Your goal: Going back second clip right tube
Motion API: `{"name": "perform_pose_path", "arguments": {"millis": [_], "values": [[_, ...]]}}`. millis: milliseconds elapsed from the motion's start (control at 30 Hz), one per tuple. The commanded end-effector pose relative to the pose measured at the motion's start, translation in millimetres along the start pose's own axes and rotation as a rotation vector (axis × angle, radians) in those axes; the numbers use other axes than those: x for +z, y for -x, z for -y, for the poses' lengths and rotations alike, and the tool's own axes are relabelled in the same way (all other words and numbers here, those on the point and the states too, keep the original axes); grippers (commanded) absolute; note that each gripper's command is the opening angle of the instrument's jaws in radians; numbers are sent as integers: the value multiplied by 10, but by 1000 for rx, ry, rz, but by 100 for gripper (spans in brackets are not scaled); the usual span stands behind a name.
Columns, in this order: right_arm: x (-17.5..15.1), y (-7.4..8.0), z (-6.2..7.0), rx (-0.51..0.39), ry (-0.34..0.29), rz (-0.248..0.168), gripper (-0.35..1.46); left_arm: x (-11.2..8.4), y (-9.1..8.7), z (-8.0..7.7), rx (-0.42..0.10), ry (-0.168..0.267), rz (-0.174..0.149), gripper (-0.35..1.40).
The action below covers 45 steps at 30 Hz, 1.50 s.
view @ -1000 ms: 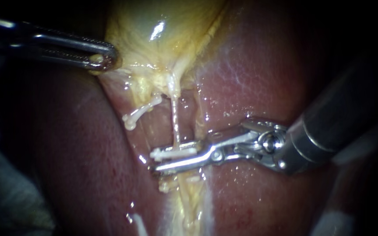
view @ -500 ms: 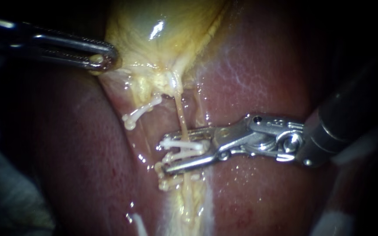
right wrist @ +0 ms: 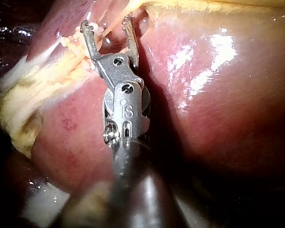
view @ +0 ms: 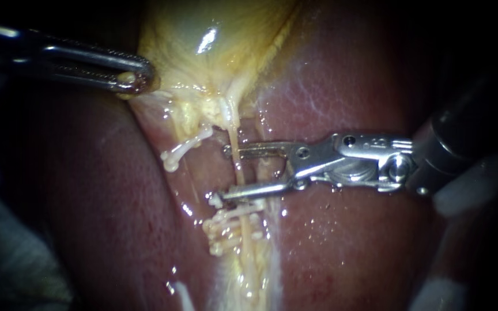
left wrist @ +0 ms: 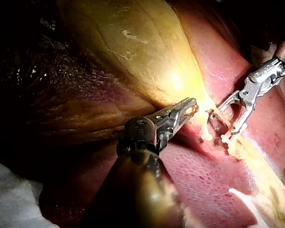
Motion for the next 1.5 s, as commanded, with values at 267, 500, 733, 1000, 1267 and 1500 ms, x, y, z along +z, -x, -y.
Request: {"name": "perform_pose_path", "arguments": {"millis": [267,500,733,1000,1267,1500], "values": [[-30,-5,11,-135,-22,31,50,0,1,0,0,0,0,-35],[-83,-33,28,-258,-2,124,50,1,1,1,1,0,0,-35],[-117,-52,50,-321,47,190,50,1,2,2,1,0,0,-35],[-127,-54,52,-320,60,203,50,15,9,13,8,-6,-3,-35],[-131,-59,52,-316,59,202,50,62,24,36,21,-7,10,-35],[-137,-63,52,-313,57,202,50,75,27,45,20,-3,16,-35]]}}
